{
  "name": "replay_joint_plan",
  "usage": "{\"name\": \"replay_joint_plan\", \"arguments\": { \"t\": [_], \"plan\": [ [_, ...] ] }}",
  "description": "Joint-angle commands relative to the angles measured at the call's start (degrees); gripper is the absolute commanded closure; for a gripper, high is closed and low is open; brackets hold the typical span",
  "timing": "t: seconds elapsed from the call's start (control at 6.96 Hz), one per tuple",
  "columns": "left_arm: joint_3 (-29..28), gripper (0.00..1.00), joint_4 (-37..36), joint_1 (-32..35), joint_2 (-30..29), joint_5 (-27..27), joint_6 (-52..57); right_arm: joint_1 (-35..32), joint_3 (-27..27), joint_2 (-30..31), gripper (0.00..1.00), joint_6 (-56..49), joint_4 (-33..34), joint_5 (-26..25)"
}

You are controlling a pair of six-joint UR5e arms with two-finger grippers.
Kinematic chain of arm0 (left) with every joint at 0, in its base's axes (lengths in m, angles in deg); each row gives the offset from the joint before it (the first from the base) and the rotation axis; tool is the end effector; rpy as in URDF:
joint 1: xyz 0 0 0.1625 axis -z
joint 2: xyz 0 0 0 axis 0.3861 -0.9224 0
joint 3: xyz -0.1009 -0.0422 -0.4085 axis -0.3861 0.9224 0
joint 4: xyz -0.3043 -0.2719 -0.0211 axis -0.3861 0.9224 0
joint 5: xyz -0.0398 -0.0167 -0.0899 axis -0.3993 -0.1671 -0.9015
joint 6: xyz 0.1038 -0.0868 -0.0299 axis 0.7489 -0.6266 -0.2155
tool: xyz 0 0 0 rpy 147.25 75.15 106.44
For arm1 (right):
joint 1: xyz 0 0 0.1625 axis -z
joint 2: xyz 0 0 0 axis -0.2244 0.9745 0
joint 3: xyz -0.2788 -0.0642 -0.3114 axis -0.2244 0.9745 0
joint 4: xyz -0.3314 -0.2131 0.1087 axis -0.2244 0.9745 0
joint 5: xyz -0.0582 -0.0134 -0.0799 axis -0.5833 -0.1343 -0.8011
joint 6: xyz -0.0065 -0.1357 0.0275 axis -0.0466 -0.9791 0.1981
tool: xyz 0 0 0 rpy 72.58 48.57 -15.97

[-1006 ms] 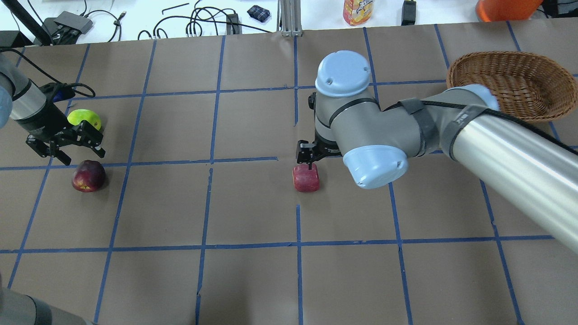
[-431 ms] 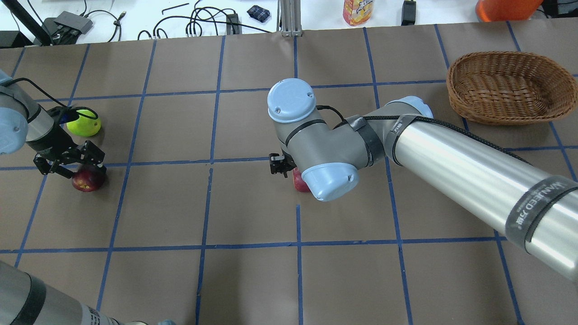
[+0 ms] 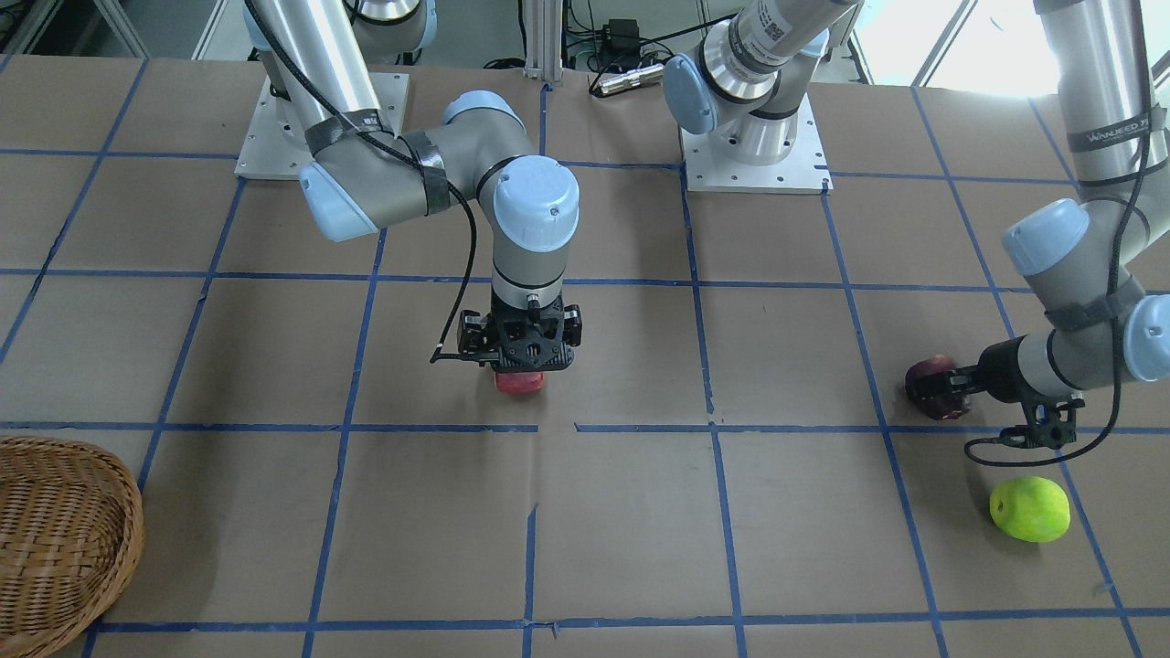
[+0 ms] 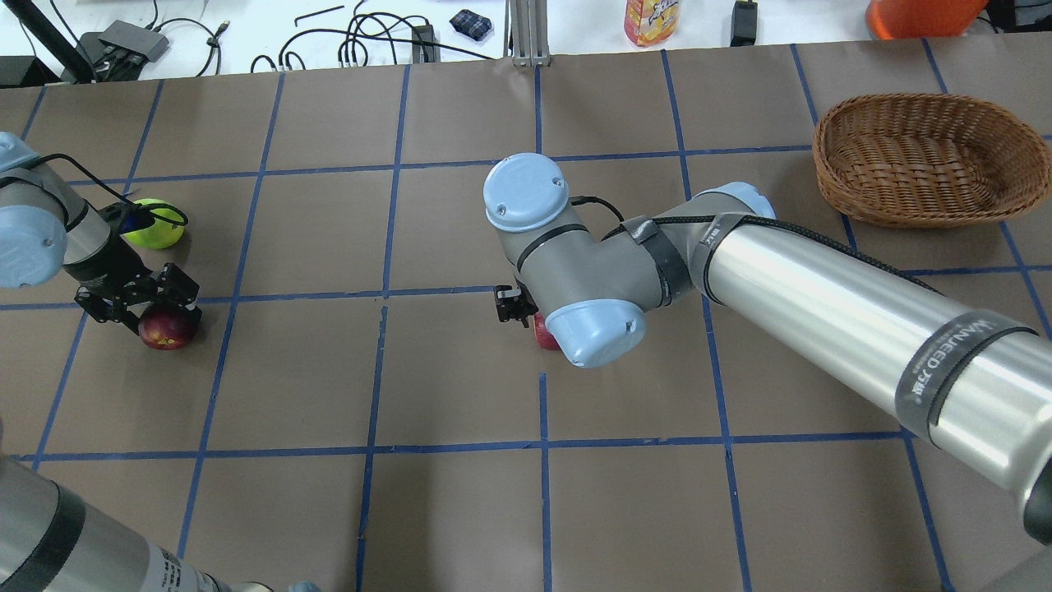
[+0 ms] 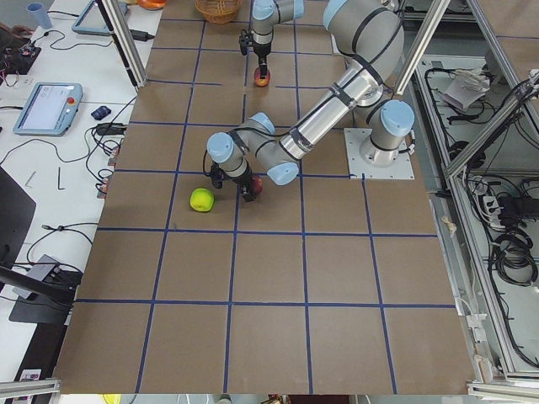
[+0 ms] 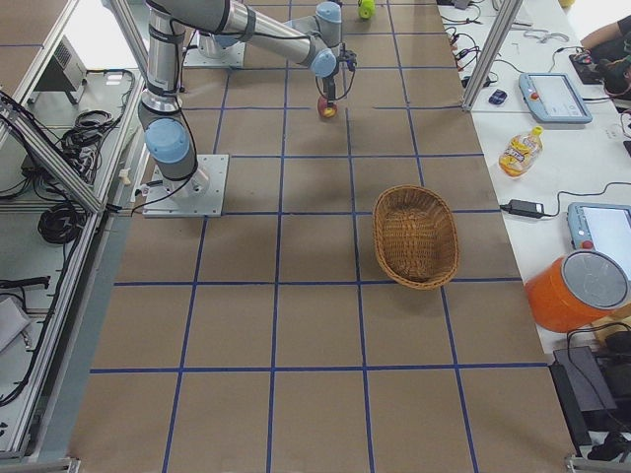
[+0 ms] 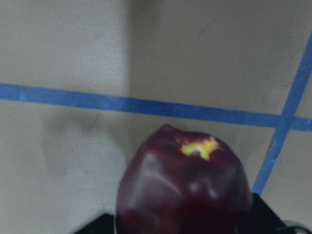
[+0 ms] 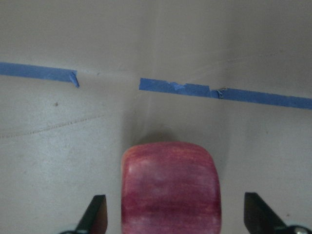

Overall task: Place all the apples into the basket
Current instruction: 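Grasp the red apple with the right gripper while left grasps dark red apple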

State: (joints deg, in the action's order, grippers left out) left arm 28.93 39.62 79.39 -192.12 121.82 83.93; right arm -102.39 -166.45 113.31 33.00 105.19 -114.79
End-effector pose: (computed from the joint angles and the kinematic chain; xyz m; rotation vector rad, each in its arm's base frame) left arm 0.1970 -0.5338 0.1406 0.2188 -2.9987 -0.4020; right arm 0.3566 -0.4718 0.1770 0.1893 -3.0395 0.0249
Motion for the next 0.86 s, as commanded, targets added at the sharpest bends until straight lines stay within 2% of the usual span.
{"name": "replay_joint_plan", "arguments": {
  "t": [0.0, 0.14, 0.29, 0.43, 0.58, 0.72],
  "plan": [
    [0.0, 0.0, 0.0, -1.3, -0.2, 0.0, 0.7, 0.0, -0.1, -1.5, 0.01, -0.9, 0.4, -0.2],
    [0.3, 0.21, -0.3, -1.3, -0.2, -0.5, 0.9, 0.1, 0.0, -1.5, 0.35, -1.0, 0.3, -0.5],
    [-0.2, 0.95, 0.1, -0.9, 0.0, -1.4, 1.4, 0.0, 0.1, -1.4, 0.69, -0.8, 0.1, -0.3],
    [-0.6, 1.0, 0.5, -0.1, 2.0, -3.3, 0.9, 0.3, 0.4, -1.2, 0.72, -0.8, 0.0, -0.3],
    [-2.3, 1.0, -0.2, 0.7, 3.0, -3.4, 0.9, 1.6, 1.3, -0.4, 0.73, -0.9, -0.7, -0.5],
    [-6.2, 1.0, 0.8, 3.6, 3.6, -3.8, -0.6, 5.3, 4.5, 1.8, 0.73, -0.9, -3.6, -0.6]
  ]
}}
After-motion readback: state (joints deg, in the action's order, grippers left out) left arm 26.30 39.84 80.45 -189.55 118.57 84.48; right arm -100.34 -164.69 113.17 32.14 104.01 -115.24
